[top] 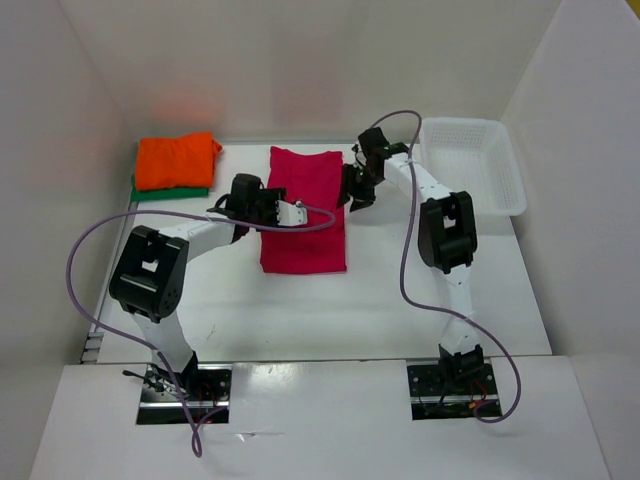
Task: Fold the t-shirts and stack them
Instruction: Fold the folded rectangular tshirt in 1/3 of the way
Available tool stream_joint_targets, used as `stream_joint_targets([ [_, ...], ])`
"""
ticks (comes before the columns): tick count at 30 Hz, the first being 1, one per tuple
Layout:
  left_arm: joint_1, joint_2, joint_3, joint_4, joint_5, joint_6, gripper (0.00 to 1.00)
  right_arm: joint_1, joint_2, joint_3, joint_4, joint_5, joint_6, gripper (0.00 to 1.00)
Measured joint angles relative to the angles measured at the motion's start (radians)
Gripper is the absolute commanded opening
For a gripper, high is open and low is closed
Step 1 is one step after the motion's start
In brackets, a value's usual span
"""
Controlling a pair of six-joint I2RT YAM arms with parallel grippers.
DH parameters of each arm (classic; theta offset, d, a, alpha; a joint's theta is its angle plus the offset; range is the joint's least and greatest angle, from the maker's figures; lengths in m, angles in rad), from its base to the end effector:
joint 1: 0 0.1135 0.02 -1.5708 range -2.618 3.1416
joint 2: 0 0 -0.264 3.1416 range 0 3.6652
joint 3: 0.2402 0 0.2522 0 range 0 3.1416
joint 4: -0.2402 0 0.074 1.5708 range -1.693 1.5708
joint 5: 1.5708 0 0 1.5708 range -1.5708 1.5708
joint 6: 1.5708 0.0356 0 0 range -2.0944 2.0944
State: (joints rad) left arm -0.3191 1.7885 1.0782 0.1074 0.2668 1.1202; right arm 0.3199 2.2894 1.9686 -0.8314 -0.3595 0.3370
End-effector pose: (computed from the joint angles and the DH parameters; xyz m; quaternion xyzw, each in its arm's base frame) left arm 0.3684 -0.1316 0.1956 0.6248 0.6190 0.0714 0.4706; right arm 0.4601 0.1656 0.1939 -0.0289 0.9627 0.2315 0.1371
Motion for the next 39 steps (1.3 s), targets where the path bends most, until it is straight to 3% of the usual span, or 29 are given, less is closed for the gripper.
stream_joint_targets([
  [2,0.000,0.008,-0.001,0.027,-0.033,-0.019,0.84,-0.013,-0.002,0.039,0.000,0.032,-0.001,0.52],
  [4,0.000,0.009,0.001,0.045,-0.081,-0.047,0.85,-0.020,-0.021,0.057,0.005,0.061,-0.004,0.49],
  [7,0.008,0.009,0.029,0.038,-0.157,-0.096,0.88,-0.024,-0.103,0.005,0.029,0.099,-0.027,0.18],
  [10,0.035,-0.007,0.094,-0.063,-0.203,-0.176,0.89,0.021,-0.254,-0.162,0.058,0.122,-0.043,0.00],
  [14,0.109,-0.097,0.154,-0.247,-0.214,-0.305,0.92,0.164,-0.360,-0.302,0.085,0.140,-0.043,0.00],
  [21,0.256,-0.296,0.190,-0.517,-0.146,-0.478,0.96,0.376,-0.247,-0.294,0.113,0.188,-0.042,0.00],
  [29,0.299,-0.367,0.080,-0.605,-0.076,-0.597,0.97,0.377,-0.057,-0.150,0.105,0.321,-0.034,0.00],
  [39,0.317,-0.375,0.071,-0.596,-0.040,-0.649,0.99,0.376,0.105,0.097,0.047,0.483,-0.026,0.00],
])
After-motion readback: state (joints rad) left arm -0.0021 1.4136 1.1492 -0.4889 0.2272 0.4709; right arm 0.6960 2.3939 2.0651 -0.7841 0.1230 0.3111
